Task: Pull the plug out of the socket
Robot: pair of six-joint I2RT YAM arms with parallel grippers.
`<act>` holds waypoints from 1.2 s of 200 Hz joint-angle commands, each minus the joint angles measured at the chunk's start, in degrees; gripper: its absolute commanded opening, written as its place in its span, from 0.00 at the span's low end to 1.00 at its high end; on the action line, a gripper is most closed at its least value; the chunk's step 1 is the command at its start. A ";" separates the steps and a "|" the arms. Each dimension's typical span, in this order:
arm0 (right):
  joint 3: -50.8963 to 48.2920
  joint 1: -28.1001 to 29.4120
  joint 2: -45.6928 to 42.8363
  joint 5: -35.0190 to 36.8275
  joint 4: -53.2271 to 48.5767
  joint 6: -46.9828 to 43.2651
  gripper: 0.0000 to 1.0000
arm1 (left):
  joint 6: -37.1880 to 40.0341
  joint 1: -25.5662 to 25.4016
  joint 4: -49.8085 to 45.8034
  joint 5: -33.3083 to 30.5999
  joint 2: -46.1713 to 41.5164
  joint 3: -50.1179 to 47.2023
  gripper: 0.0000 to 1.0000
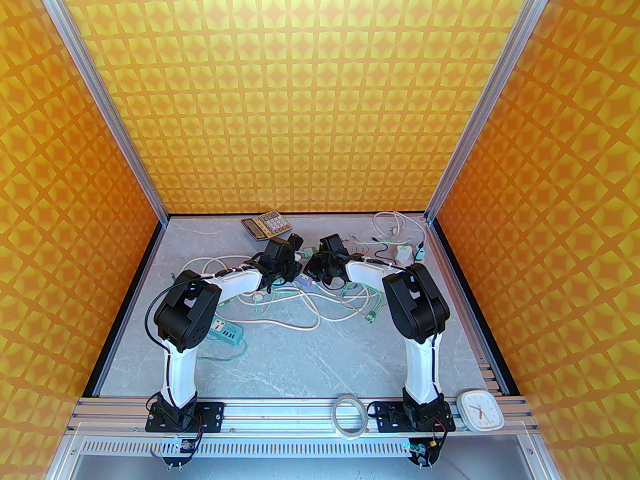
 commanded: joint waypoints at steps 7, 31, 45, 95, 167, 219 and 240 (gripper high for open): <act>-0.34 -0.16 3.73 5.82 -10.40 -1.87 0.00 | -3.44 -0.01 -3.17 -0.29 -0.56 3.58 0.16; 2.28 -0.20 5.34 6.15 -14.35 -3.10 0.00 | -5.74 0.46 -2.39 1.35 -1.65 3.45 0.14; 2.42 -0.17 5.51 6.00 -14.35 -3.22 0.00 | -5.76 0.22 -2.49 1.89 -2.07 3.80 0.14; 2.57 -0.15 5.73 5.98 -13.49 -3.13 0.00 | 0.12 -4.35 -4.39 -5.68 -0.73 5.27 0.13; 2.07 -0.20 5.62 5.91 -13.13 -3.39 0.00 | -6.73 -0.77 -4.57 -2.25 -3.33 4.76 0.09; 2.40 -0.13 5.71 5.78 -13.17 -3.83 0.00 | -7.26 0.25 -4.50 0.72 -5.39 5.72 0.09; 2.27 -0.21 5.60 5.47 -12.98 -3.76 0.00 | -3.53 -2.05 -6.46 -3.35 -4.07 7.25 0.09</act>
